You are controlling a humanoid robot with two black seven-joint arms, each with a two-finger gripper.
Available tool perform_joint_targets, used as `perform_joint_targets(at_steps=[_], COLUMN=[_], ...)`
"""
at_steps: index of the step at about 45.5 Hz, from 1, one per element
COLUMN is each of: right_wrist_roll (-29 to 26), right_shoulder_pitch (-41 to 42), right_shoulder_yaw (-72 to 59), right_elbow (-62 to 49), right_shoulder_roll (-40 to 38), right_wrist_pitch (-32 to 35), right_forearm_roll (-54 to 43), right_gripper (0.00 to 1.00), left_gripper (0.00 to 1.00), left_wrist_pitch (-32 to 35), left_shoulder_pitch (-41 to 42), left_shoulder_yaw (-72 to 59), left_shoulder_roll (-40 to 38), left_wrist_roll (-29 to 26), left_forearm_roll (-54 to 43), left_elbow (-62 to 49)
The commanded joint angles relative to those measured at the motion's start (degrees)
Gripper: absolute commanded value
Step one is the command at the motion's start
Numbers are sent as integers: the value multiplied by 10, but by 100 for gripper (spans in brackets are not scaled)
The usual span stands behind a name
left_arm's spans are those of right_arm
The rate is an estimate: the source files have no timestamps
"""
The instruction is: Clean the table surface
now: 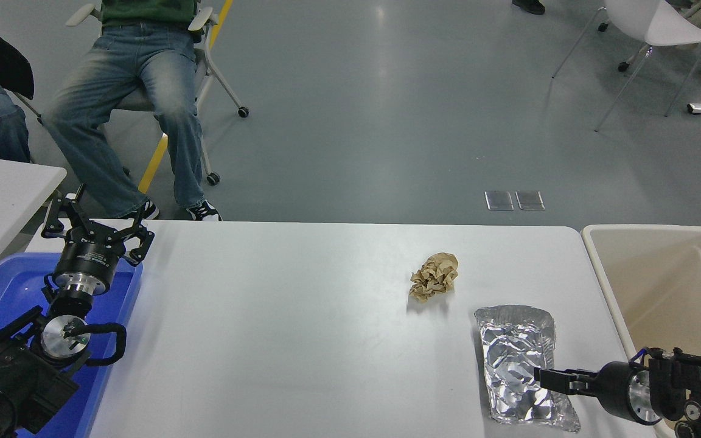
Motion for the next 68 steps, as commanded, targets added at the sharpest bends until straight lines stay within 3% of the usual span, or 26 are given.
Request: perform_joint_targets(at_steps=[1, 7, 10, 11, 36, 68], right_wrist_roll=[1, 1, 1, 1, 16, 98], right_shoulder_pitch=[-5, -5, -5, -5, 10, 104], right_shoulder_yaw=[-2, -2, -3, -3, 4, 10], right_elbow=[-25, -27, -27, -28, -27, 36], right_shoulder_roll=[22, 26, 25, 25, 13, -146], right_wrist_pitch=[-7, -7, -7, -7, -7, 15], right_forearm_roll=[-4, -12, -21, -24, -20, -20], right_gripper=[45, 9, 5, 0, 0, 0], left_gripper=[100, 100, 100, 100, 100, 100], left_wrist_pitch=[0, 0, 0, 0, 0, 0], left_shoulder_pitch=[0, 1, 0, 0, 1, 0], left_shoulder_yaw=[0, 0, 0, 0, 0, 0], left_shoulder_roll=[0, 0, 0, 0, 0, 0], left_wrist_roll=[0, 0, 0, 0, 0, 0], left_forearm_roll=[0, 0, 0, 0, 0, 0], left_elbow=[0, 0, 0, 0, 0, 0])
